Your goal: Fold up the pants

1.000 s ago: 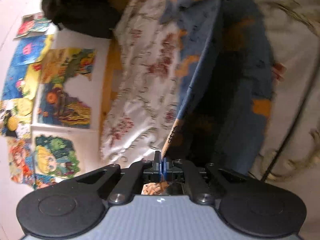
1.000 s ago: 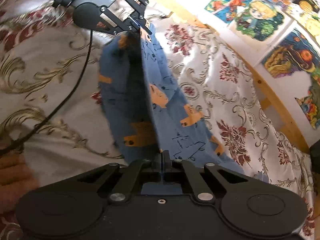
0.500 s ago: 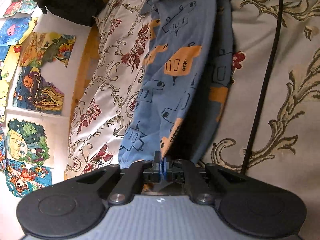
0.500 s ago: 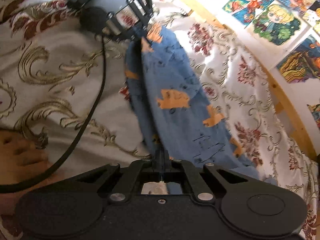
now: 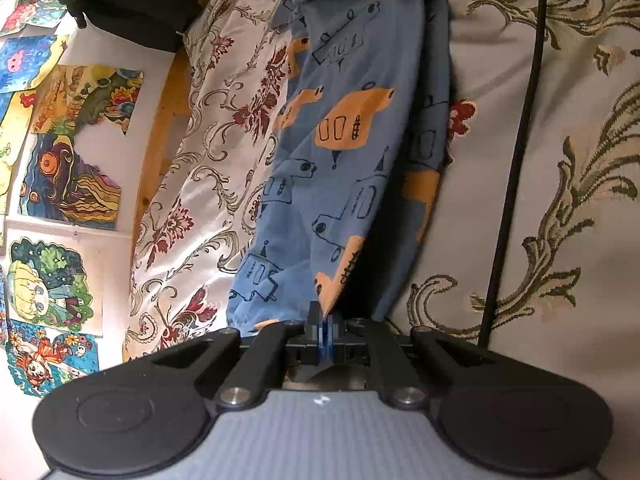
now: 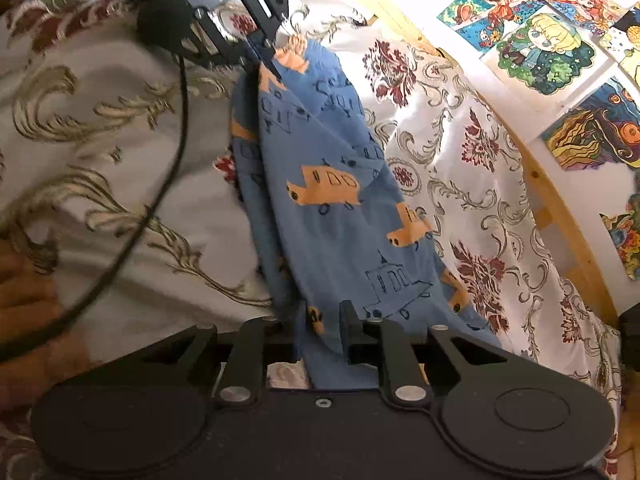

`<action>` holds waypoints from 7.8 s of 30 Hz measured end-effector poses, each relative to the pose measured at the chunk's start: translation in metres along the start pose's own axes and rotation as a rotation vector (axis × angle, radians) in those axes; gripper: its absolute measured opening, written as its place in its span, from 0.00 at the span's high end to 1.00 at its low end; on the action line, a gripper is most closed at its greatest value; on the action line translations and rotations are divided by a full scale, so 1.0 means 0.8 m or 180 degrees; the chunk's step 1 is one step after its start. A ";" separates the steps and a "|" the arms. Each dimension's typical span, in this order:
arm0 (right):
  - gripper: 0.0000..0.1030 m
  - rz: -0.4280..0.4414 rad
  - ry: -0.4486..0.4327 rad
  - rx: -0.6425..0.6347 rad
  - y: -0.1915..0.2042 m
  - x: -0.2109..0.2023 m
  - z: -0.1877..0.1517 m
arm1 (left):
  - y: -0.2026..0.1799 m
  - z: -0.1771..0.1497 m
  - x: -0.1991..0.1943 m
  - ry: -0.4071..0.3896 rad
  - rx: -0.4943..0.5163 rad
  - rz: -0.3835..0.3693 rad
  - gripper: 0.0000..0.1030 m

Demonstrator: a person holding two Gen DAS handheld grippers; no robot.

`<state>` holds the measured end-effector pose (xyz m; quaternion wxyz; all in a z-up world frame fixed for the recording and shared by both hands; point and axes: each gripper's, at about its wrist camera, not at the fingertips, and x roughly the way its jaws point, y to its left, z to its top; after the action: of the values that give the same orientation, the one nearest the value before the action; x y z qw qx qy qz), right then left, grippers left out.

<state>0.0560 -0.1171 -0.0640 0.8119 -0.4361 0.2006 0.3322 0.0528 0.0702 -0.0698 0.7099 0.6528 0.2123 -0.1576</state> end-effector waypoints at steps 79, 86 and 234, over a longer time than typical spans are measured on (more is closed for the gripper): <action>0.21 0.0514 0.0127 0.3693 -0.358 0.052 -0.146 | 0.055 0.255 -0.002 -0.0828 -0.2674 -0.1067 0.96; 0.58 0.0770 0.0960 0.4004 -0.401 0.155 -0.140 | 0.057 0.258 -0.001 -0.0885 -0.2643 -0.1130 0.96; 0.13 -0.1132 0.1028 0.3195 -0.128 -0.059 -0.167 | 0.109 -0.016 -0.007 0.0517 -0.4603 -0.0951 0.35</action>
<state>0.0914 -0.2875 -0.0476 0.9225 -0.0683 0.3794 -0.0172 0.0903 0.0912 0.0074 0.9156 -0.0037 0.4014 -0.0246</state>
